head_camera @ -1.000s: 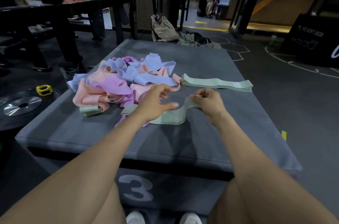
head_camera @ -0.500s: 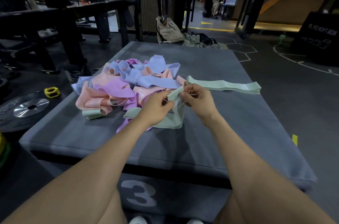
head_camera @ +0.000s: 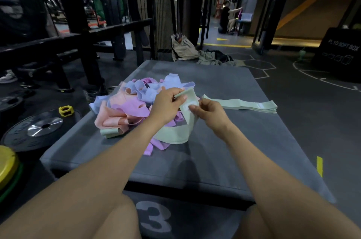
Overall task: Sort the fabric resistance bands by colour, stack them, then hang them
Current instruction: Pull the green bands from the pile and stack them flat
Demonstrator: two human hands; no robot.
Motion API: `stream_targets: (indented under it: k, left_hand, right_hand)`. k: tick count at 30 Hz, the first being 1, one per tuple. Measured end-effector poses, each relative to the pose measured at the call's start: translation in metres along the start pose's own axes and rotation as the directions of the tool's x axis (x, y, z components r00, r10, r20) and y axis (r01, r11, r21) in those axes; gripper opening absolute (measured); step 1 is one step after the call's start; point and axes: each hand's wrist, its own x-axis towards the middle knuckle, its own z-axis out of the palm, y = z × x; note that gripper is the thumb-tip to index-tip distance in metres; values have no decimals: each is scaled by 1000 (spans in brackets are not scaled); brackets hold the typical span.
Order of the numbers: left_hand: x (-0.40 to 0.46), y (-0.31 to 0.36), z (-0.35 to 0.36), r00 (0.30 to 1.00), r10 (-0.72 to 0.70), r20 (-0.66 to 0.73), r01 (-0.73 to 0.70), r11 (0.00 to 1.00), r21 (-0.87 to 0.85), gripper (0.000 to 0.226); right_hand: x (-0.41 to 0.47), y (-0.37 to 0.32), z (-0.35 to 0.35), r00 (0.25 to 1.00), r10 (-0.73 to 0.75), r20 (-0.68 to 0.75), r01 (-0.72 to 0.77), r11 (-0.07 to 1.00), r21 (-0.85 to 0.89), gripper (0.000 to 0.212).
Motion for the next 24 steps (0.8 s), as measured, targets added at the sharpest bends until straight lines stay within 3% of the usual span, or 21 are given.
stream_targets:
  k: [3,5,10,14,20,24]
  left_hand:
    - [10,16,-12,999,3,-33,-7,993,-120,28]
    - [16,31,-20,998,-7,-68,-5,983,-184,14]
    - [29,66,-39,981,-25,-192,-23,969,-244,20]
    - [36,80,-47,947,-171,-271,59,925,-375,22]
    - [44,66,-35,895,-315,-316,157,885,-438,10]
    - [50,42,-5,846,-447,-290,266,826,-498,5]
  right_hand:
    - [2,-28,-5,998,-64,-24,64,998,-24,24]
    - [2,-45,-9,996,-94,-11,94,996,-15,24]
    - [-8,-71,-25,992,-41,118,47,998,-52,12]
    - [-19,-72,-43,990,63,130,-22,955,-295,23]
    - [-30,-42,-91,980,188,65,-124,835,-536,12]
    - [-30,-20,-117,981,193,-12,-154,742,-652,34]
